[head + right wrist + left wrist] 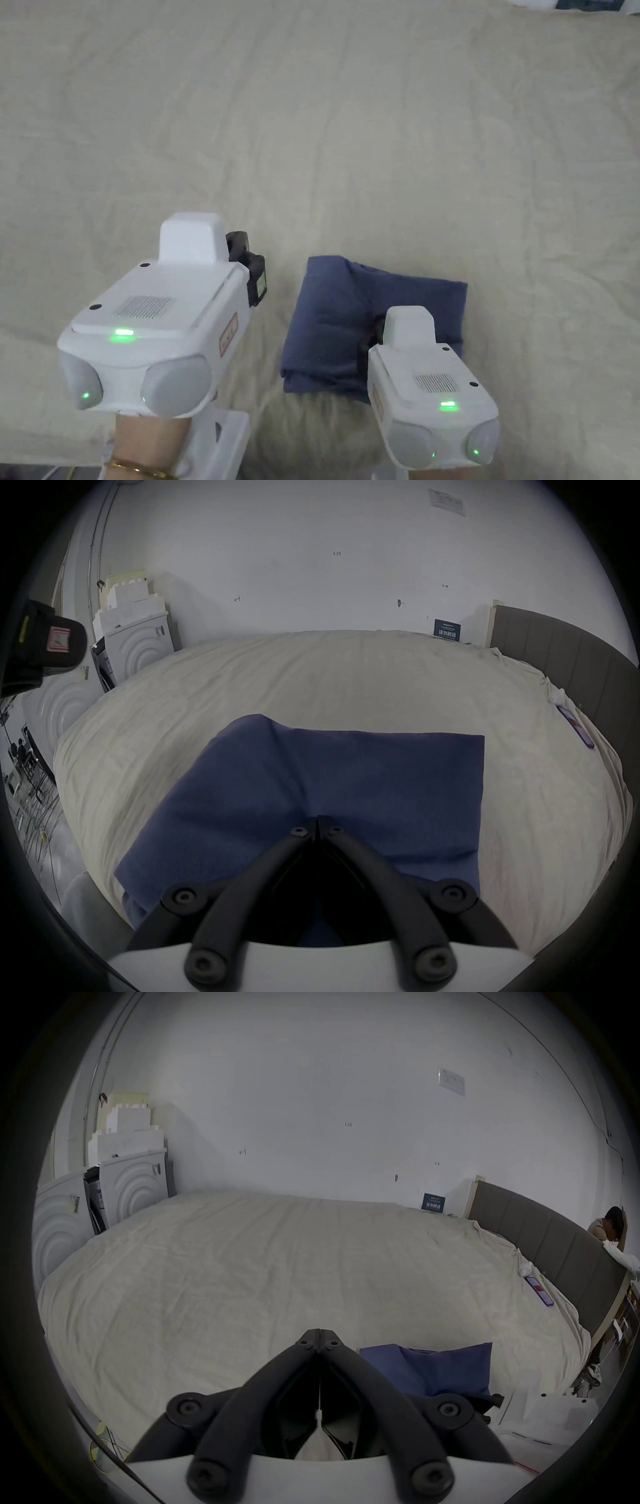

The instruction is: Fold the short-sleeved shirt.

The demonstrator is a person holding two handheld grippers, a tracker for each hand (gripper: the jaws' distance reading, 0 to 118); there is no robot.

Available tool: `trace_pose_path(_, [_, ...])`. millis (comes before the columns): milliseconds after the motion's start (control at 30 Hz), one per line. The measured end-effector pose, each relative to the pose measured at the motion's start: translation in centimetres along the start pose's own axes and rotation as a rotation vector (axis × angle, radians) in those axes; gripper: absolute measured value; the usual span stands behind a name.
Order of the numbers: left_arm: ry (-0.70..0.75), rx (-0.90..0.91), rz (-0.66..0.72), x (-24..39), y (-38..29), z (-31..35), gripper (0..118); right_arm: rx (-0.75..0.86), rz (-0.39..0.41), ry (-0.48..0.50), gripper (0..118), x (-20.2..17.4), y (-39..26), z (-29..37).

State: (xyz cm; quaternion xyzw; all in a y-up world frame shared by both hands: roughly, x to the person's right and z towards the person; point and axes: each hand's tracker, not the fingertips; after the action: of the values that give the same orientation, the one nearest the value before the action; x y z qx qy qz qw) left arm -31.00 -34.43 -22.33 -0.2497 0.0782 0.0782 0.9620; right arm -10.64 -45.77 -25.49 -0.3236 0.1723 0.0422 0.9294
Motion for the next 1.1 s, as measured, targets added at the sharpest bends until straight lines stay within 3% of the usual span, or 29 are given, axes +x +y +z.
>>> trace_pose_path(67, [-0.064,-0.051,0.039,-0.8,0.8,-1.4,24,0.000,-0.021,0.009,0,0.2,0.0,0.0])
trace_pose_path(133, [-0.150,-0.139,0.095,-2.0,2.1,-3.2,81,-0.004,-0.033,0.013,0,0.2,0.2,0.1])
trace_pose_path(200, [-0.275,-0.222,0.182,-3.3,3.1,-5.1,118,-0.011,-0.039,0.017,0,0.5,0.3,-0.1])
trace_pose_path(400, [-0.667,-0.621,0.460,-7.9,2.9,-12.2,118,-0.027,-0.074,0.034,0,0.9,0.5,-0.3])
trace_pose_path(567, [-0.811,-0.812,0.589,-9.8,-1.0,-17.1,118,-0.035,-0.074,0.041,0,1.1,0.7,-0.4])
trace_pose_path(667, [-0.862,-0.899,0.579,-8.2,-2.9,-17.8,94,-0.035,-0.059,0.043,0,1.1,0.7,-0.4])
trace_pose_path(767, [-0.826,-1.002,0.449,-7.0,-4.8,-18.6,64,-0.037,-0.060,0.043,0,1.1,0.7,-0.4])
trace_pose_path(800, [-0.893,-0.995,0.473,-6.9,-5.7,-19.5,55,-0.038,-0.065,0.043,0,1.1,0.7,-0.4])
trace_pose_path(900, [-0.875,-0.997,0.577,-7.5,-6.6,-20.4,34,-0.037,-0.068,0.045,0,1.2,0.7,-0.4])
trace_pose_path(967, [-0.849,-0.977,0.584,-6.8,-7.1,-19.5,31,-0.038,-0.066,0.044,0,1.2,0.7,-0.5])
trace_pose_path(1000, [-0.851,-0.968,0.575,-6.6,-7.1,-19.3,23,-0.039,-0.062,0.043,0,1.1,0.7,-0.6])
trace_pose_path(1100, [-0.818,-0.955,0.556,-6.1,-6.9,-19.0,19,-0.038,-0.054,0.040,0,1.1,0.6,-0.6])
